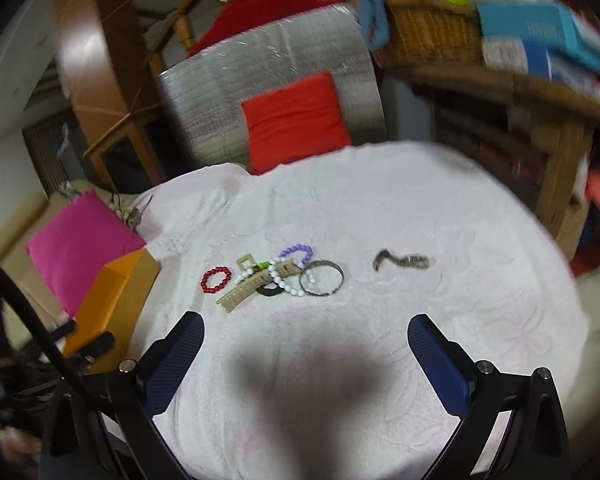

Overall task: Organize jewelry
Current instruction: 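Grasp the beige claw hair clip with the left gripper while the right gripper grasps the silver bangle, then lift and carry the clip and bangle with both grippers toward the orange box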

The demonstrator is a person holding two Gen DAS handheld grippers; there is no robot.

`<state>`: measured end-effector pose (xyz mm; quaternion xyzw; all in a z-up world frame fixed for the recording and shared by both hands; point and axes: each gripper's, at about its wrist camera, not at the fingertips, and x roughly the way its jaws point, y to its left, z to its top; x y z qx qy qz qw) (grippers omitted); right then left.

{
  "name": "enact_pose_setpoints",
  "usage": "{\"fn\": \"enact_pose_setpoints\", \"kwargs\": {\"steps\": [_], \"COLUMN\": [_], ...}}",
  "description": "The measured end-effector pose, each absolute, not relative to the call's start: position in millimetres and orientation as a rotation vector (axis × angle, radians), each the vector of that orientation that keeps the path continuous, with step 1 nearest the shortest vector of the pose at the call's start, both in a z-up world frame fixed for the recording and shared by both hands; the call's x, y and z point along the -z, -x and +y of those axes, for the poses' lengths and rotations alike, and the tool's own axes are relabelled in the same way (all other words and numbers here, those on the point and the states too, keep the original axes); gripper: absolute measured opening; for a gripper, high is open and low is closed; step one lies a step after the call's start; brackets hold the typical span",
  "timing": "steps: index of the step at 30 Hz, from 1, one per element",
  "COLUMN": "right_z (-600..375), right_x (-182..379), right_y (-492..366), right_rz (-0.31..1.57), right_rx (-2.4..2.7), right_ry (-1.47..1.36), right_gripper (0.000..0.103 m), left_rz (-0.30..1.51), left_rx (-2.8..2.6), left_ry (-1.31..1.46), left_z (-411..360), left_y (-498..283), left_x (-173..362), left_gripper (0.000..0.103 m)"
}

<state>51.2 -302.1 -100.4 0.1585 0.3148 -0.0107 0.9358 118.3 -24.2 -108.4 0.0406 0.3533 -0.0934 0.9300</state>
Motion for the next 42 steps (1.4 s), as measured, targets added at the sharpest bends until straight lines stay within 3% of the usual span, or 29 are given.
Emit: {"fn": "enact_pose_setpoints", "kwargs": {"steps": [3,12,15,18,21,23,27,30,32,34,36,39,42], "right_z": [-324,-355,-358,-358,-357,-356,-350,-344,-340,-338,-337,-338,-338], "right_x": [117,170,183,194,202,210,220,222,223,223,222,220,216], "right_y": [-71,-152,-177,-200,-218,-230,-248,-256,-259,-259,-258,-254,-250], "right_rz": [0.681,0.838,0.882,0.919,0.952,0.978,1.013,1.02,1.022,1.017,1.012,1.003,0.989], "right_rx": [-0.014,-0.036,-0.023,-0.017,-0.02,-0.018,-0.008,0.017,0.035,0.048,0.065,0.065,0.061], "right_ry": [-0.408,-0.586,-0.603,-0.595,-0.569,-0.567,-0.531,-0.473,-0.433,-0.407,-0.376,-0.373,-0.375], "right_gripper": [0.102,0.058,0.057,0.049,0.045,0.04,0.037,0.028,0.023,0.013,0.008,0.006,0.005], "left_rz": [0.724,0.822,0.854,0.876,0.919,0.953,0.958,0.978,0.999,0.985,0.982,0.985,0.982], "left_rx": [0.23,0.368,0.39,0.385,0.397,0.417,0.452,0.479,0.495,0.505,0.526,0.539,0.571], "left_ry": [-0.059,0.003,0.031,0.01,-0.018,-0.051,-0.099,-0.101,-0.101,-0.124,-0.119,-0.097,-0.099], "left_z": [-31,-51,-55,-61,-70,-79,-94,-101,-104,-109,-111,-111,-113], "left_y": [-143,-202,-214,-226,-237,-243,-246,-251,-254,-253,-254,-255,-250], "left_x": [119,155,163,170,180,189,193,198,203,204,203,202,199], "left_gripper": [0.103,0.103,0.103,0.101,0.073,0.067,0.067,0.066,0.056,0.05,0.031,0.019,0.015]}}
